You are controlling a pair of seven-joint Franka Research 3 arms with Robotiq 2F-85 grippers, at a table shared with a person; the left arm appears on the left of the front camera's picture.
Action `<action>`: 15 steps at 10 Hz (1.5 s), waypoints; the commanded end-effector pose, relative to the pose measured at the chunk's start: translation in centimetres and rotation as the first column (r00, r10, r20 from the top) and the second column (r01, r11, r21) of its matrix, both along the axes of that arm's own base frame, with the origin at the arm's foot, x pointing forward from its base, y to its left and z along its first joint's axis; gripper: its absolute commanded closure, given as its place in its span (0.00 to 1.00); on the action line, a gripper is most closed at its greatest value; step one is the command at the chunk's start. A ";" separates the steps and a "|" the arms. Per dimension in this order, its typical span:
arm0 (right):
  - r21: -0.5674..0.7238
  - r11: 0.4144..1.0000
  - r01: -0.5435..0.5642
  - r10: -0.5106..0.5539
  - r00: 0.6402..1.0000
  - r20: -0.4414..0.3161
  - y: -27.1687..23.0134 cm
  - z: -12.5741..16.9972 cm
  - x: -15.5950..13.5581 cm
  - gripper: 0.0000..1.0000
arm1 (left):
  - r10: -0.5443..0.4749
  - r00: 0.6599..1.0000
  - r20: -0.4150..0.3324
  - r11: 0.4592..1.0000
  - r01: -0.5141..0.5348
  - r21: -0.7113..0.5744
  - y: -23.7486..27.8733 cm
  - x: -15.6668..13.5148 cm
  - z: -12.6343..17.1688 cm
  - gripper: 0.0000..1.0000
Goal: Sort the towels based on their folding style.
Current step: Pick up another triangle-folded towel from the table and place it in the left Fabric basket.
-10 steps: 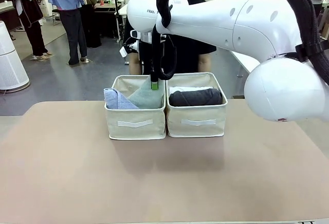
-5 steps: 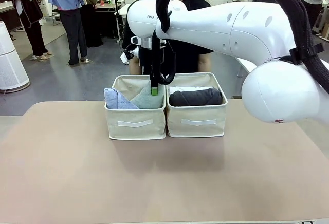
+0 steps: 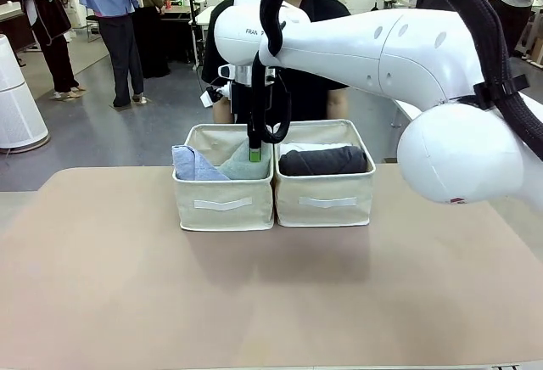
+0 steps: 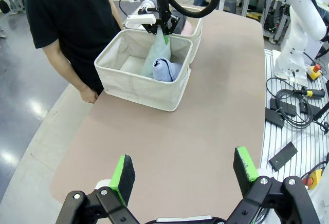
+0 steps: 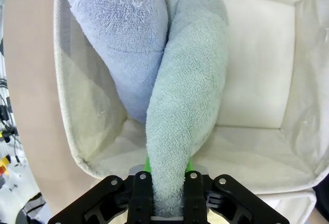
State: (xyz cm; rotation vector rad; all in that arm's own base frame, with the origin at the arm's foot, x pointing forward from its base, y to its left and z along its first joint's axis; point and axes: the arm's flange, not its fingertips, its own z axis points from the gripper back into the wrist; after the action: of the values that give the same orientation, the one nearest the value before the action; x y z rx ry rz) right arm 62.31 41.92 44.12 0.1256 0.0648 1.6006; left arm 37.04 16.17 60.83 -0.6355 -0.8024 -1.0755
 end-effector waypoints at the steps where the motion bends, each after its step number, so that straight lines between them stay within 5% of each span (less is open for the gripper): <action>1: 0.030 0.999 -0.029 0.030 0.999 -0.034 0.3 0.3 0.4 0.78 | -0.012 1.000 0.014 1.000 0.012 -0.014 0.1 0.0 0.0 0.00; 4: 0.022 0.999 -0.032 0.033 0.999 -0.029 0.3 0.0 0.4 0.78 | -0.012 1.000 0.014 1.000 0.012 -0.014 0.1 0.0 0.0 0.00; 6: 0.004 0.999 -0.033 0.033 0.999 -0.033 0.3 0.0 0.4 0.53 | -0.012 1.000 0.014 1.000 0.012 -0.014 0.1 0.0 0.0 0.00; 7: 0.004 0.999 -0.035 0.035 0.999 -0.034 0.3 0.0 0.3 0.15 | -0.012 1.000 0.014 1.000 0.012 -0.014 0.1 0.0 0.0 0.00; 8: 0.002 0.999 -0.035 0.035 0.999 -0.034 0.3 0.0 0.3 0.00 | -0.012 1.000 0.014 1.000 0.012 -0.014 0.1 0.0 0.0 0.00; 15: 0.003 1.000 -0.023 0.023 0.999 -0.042 0.1 -0.1 0.2 0.00 | -0.012 1.000 0.014 1.000 0.012 -0.014 0.1 0.0 0.0 0.00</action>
State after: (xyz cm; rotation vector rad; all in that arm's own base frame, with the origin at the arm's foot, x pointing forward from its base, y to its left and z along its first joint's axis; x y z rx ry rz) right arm 62.13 41.88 43.89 0.1308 0.0832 1.6109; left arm 37.04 16.17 60.83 -0.6355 -0.8024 -1.0755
